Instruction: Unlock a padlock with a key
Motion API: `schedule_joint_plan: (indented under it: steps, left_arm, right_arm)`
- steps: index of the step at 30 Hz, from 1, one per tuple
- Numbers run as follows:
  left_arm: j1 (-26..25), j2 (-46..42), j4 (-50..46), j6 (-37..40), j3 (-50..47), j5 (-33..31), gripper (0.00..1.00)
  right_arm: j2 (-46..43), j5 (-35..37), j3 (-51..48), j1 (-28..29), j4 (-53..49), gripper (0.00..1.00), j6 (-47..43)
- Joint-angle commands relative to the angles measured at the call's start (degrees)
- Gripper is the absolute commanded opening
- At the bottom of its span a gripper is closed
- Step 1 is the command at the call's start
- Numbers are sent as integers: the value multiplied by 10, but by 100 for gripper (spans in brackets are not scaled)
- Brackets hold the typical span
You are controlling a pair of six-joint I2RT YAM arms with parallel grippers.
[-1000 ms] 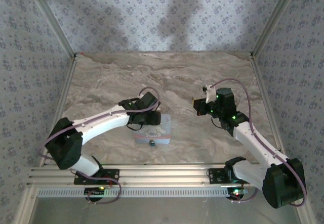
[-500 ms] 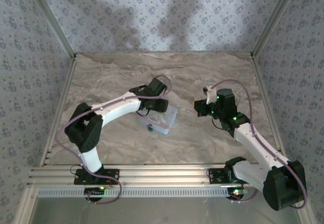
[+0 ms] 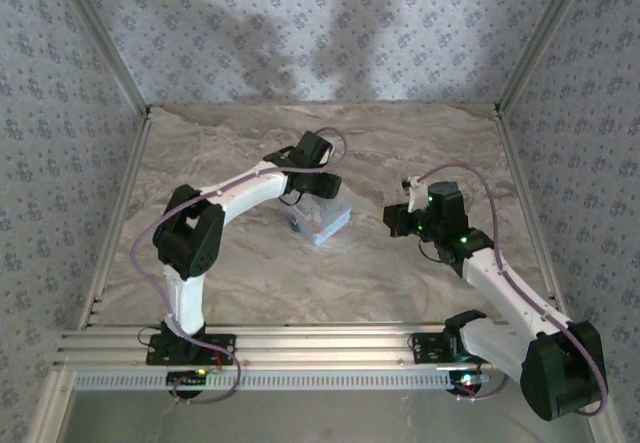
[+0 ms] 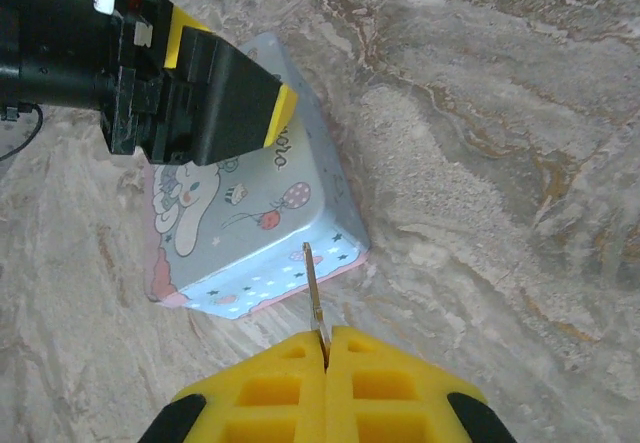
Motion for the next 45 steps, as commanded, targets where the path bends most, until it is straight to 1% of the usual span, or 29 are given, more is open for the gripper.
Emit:
schedule_joint_plan:
  steps: [1, 3, 6, 11, 15, 17, 20, 23, 26, 29, 33, 38, 41, 45]
  left_arm:
    - [14, -27, -29, 12, 1, 30, 75]
    - [19, -64, -28, 16, -13, 33, 77]
    - [32, -138, -7, 13, -64, 44, 79]
    - [59, -283, 59, -3, -204, 73, 82]
    - [69, -388, 132, -33, -334, 72, 83]
    - [69, -426, 166, -46, -389, 70, 84]
    - [70, -462, 218, -54, -458, 85, 84]
    - [71, -475, 252, -42, -504, 86, 84]
    - [74, -482, 286, -40, -542, 86, 85]
    - [90, -472, 302, -49, -553, 123, 85]
    - [105, -434, 328, -64, -553, 169, 84]
    - [110, -381, 376, -65, -555, 208, 80]
    - [110, -353, 406, -60, -556, 234, 74]
    - [110, -326, 437, -52, -559, 254, 69]
  right_arm:
    - [13, -25, -10, 8, 36, 0, 27]
    - [28, -31, -8, 17, 53, 0, 35]
    - [61, -38, 4, 39, 89, 0, 49]
    - [150, -61, 34, 79, 197, 0, 98]
    - [249, -79, 92, 110, 253, 0, 132]
    - [293, -84, 118, 119, 267, 0, 142]
    - [356, -87, 161, 130, 279, 0, 150]
    - [404, -92, 183, 132, 295, 0, 166]
    - [422, -83, 194, 130, 284, 0, 156]
    - [425, -71, 195, 127, 258, 0, 140]
    - [433, -70, 184, 114, 247, 0, 141]
    - [436, -69, 178, 100, 227, 0, 121]
    - [441, -80, 179, 89, 224, 0, 112]
    - [441, -83, 183, 78, 207, 0, 95]
